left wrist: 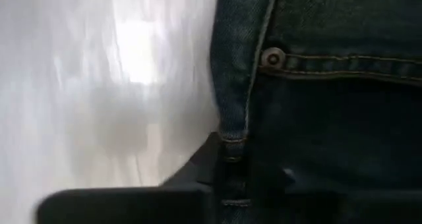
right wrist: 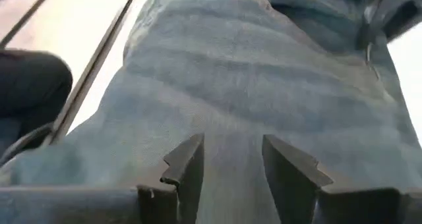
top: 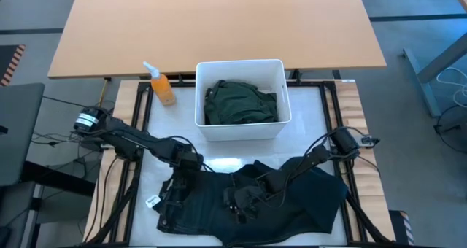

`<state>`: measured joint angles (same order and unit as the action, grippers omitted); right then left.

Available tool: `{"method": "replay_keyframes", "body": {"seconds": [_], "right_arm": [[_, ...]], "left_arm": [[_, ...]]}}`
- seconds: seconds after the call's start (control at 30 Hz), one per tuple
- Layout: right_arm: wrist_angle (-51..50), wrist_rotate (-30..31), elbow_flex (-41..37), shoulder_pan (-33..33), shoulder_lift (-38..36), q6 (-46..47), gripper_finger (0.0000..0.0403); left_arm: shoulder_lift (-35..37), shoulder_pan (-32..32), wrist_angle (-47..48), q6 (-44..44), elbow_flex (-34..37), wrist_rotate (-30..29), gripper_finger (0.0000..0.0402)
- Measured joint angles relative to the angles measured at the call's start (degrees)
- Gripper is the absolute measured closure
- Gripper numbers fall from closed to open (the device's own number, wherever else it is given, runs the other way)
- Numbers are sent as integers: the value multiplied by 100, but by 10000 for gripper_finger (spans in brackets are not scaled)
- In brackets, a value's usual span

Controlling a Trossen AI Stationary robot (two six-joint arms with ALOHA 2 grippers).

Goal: Fold laundry
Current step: Fold the dark blue jeans

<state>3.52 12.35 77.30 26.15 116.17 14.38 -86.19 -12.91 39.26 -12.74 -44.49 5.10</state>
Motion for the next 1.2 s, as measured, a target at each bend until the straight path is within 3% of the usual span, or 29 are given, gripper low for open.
{"method": "replay_keyframes", "body": {"seconds": [0.2, 0.37, 0.43, 0.53, 0.7, 0.8, 0.9, 1.03, 1.2], "right_arm": [[-951, 783, 2, 218, -605, 7, 254], [-1885, 2254, 8, 524, -1085, -147, 277], [-2110, 2701, 4, 586, -1196, -285, 285], [-2156, 2908, 4, 538, -1291, -335, 308], [-1848, 2976, -156, 362, -1293, -337, 370], [-1148, 2718, -433, 294, -1289, -474, 390], [-154, 2089, -715, 199, -1284, -555, 383], [1160, 769, -1267, 8, -1284, -337, 369], [1370, -858, -1751, -63, -1284, 448, 385]], "left_arm": [[799, 16, 1289, -11, -794, -302, 395], [1598, -263, 1932, -449, -1669, -603, 398], [1836, -483, 1904, -726, -1972, -546, 399], [2060, -1025, 1537, -1397, -2151, -253, 399], [1804, -2485, 339, -2625, -1966, 244, 401], [1185, -3285, -348, -3230, -1936, 281, 401], [469, -3789, -1120, -3779, -1945, 578, 401], [-447, -4155, -1687, -4545, -2044, 1090, 401], [-972, -4361, -2373, -5161, -2113, 1410, 401]]}}
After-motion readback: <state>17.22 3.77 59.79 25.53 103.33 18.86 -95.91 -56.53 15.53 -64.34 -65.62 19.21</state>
